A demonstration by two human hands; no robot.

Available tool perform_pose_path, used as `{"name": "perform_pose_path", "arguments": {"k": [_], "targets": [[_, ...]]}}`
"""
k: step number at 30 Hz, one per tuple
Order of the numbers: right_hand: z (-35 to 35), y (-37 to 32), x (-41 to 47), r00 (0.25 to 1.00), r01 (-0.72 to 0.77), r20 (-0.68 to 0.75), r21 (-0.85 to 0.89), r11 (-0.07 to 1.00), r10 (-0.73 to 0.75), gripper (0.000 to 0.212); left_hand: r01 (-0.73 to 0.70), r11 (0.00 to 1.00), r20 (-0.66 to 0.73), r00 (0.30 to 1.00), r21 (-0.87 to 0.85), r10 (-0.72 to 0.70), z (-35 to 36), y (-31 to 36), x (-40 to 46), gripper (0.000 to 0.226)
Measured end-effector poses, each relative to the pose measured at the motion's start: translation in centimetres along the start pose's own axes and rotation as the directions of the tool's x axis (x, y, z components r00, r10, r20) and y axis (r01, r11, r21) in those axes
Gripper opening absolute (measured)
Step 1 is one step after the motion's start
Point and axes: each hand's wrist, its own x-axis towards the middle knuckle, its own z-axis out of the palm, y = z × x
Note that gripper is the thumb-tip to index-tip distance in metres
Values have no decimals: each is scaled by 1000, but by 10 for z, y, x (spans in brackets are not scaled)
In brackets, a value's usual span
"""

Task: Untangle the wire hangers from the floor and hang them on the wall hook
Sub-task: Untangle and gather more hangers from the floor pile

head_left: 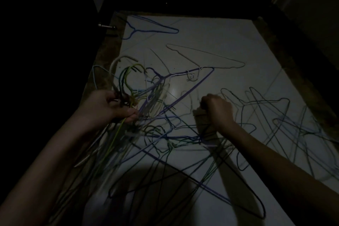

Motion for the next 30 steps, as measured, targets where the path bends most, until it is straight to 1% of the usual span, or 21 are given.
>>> {"name": "perform_pose_path", "arguments": {"k": [1, 2, 6, 8, 9, 12, 14, 16, 17, 19, 21, 23, 26, 30], "targets": [[2, -1, 0, 999, 26, 37, -12, 1000, -26, 12, 6, 1000, 6, 1000, 6, -6, 0, 0, 0, 13], [4, -3, -1, 998, 40, 42, -11, 999, -39, 12, 14, 1000, 8, 1000, 4, -14, 0, 1, 0, 13], [-1, -4, 0, 997, 23, -70, 84, 996, -17, 8, 30, 999, 17, 999, 15, -30, -3, -3, 0, 12], [-9, -7, 4, 989, 48, -143, 151, 987, -26, 11, 19, 1000, -8, 1000, -12, -19, -4, -2, -1, 14], [-14, -9, 7, 985, 43, -174, 200, 979, -7, 12, 2, 1000, -30, 1000, -9, -2, -4, -1, -1, 13], [-32, -18, 11, 975, 17, -214, 353, 935, 63, 14, -41, 999, -68, 997, -16, 40, 0, 3, -6, 7], [-41, -25, 12, 978, 46, -207, 388, 921, 38, 14, -35, 998, -82, 996, -56, 30, 0, 5, -6, 8], [-44, -35, 10, 975, 122, -214, 327, 937, -53, 14, -10, 994, -82, 997, -112, 1, -2, 5, -7, 10], [-45, -40, 9, 963, 174, -248, 281, 944, -104, 12, -2, 990, -84, 996, -143, -10, -4, 3, -6, 12], [-50, -46, 7, 921, 269, -336, 187, 945, -196, 6, -3, 987, -91, 996, -163, -12, -7, 1, -5, 14], [-60, -45, 7, 883, 314, -400, 118, 942, -244, 3, -12, 986, -86, 996, -165, -3, -9, 0, -4, 14], [-72, -37, 11, 871, 299, -424, 55, 953, -249, 4, -22, 982, -96, 995, -186, 4, -12, -2, -5, 13], [-85, -21, 17, 880, 215, -437, 18, 977, -185, 4, -25, 973, -118, 993, -231, -3, -12, -2, -6, 10], [-81, -10, 14, 931, 157, -335, 11, 988, -144, 7, -23, 976, -100, 995, -216, 2, -4, -1, -6, 9]]}}
